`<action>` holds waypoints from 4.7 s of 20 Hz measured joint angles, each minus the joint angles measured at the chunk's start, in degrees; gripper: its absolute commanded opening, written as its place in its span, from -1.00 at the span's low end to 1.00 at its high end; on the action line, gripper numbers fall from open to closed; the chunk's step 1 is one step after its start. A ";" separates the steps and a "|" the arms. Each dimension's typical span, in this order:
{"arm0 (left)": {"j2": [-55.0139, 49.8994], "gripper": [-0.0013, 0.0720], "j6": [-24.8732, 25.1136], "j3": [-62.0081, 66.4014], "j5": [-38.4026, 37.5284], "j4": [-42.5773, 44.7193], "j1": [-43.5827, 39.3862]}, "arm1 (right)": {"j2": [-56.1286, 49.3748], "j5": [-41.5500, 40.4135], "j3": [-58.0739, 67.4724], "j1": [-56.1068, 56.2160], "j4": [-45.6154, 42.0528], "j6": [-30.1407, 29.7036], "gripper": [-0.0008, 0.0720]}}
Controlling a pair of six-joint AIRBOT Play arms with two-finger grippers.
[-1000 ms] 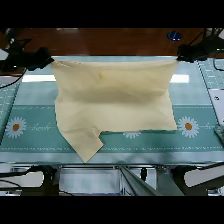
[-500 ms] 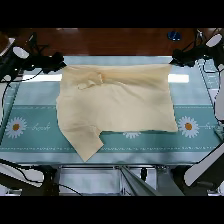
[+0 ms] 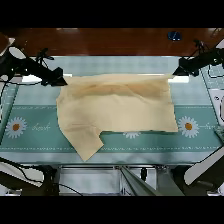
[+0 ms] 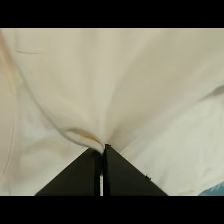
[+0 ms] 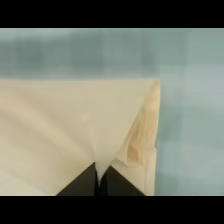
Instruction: Fold the shirts.
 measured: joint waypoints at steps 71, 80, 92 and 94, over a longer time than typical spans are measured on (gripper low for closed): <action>37.33 -0.91 8.59 -51.15 30.84 -20.41 -0.09 | 39.91 -20.50 -57.68 -8.44 15.10 -9.46 -0.92; 13.27 -0.91 4.79 -21.88 29.24 -20.59 -0.13 | 22.10 -23.76 -38.49 -4.92 17.16 -5.95 -0.92; 0.15 0.41 1.18 -5.68 18.75 -15.19 3.54 | 11.08 -24.83 -26.62 -6.60 21.35 -6.69 0.18; 2.62 0.41 -1.36 -5.14 13.81 -9.62 6.88 | 11.76 -21.33 -25.33 -9.86 20.52 -6.62 0.18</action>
